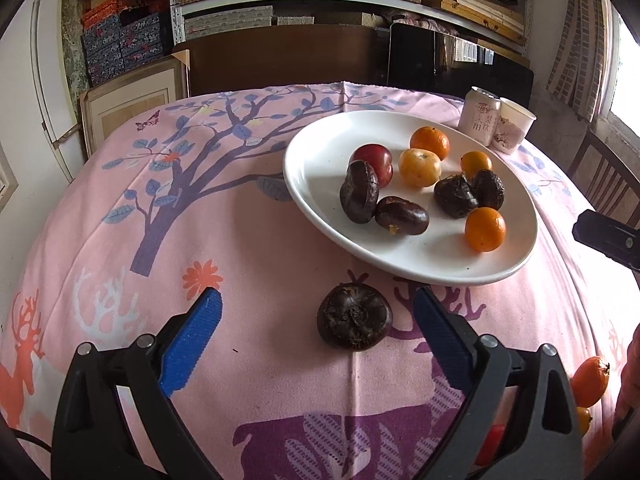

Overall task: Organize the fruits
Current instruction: 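Grasp a red plum with the left gripper while the right gripper grasps an orange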

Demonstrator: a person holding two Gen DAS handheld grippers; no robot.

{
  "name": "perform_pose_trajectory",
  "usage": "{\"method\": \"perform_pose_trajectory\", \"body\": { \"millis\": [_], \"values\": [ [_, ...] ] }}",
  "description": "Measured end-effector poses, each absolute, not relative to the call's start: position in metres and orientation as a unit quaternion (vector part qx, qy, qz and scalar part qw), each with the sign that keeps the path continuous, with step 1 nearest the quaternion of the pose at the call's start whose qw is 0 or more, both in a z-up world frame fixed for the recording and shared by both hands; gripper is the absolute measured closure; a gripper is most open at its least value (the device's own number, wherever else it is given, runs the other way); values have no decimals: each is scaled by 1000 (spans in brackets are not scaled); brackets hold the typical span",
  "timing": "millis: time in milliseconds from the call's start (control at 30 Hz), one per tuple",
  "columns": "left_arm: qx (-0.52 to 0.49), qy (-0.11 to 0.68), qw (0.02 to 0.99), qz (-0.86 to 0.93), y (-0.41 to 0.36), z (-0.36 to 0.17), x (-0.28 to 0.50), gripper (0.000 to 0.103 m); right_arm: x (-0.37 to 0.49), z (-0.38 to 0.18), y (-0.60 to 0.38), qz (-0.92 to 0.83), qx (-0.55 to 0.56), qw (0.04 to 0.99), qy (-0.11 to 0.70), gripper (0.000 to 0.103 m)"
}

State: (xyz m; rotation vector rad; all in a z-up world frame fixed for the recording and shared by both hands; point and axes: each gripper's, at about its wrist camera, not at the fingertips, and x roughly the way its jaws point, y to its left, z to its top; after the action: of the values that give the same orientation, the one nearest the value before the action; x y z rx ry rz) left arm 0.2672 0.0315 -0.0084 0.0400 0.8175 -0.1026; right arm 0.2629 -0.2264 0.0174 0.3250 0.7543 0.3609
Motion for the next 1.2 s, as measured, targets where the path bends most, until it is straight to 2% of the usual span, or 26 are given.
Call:
{"method": "perform_pose_trajectory", "body": {
  "millis": [167, 633, 1200],
  "values": [
    [32, 405, 912, -54, 27, -14, 269, 9, 252, 15, -237, 166, 165, 902, 362, 17],
    [64, 411, 908, -50, 18, -21, 247, 7, 214, -5, -264, 136, 177, 900, 374, 16],
    [36, 384, 917, -98, 18, -9, 163, 5, 160, -24, -282, 142, 204, 888, 387, 14]
  ]
}}
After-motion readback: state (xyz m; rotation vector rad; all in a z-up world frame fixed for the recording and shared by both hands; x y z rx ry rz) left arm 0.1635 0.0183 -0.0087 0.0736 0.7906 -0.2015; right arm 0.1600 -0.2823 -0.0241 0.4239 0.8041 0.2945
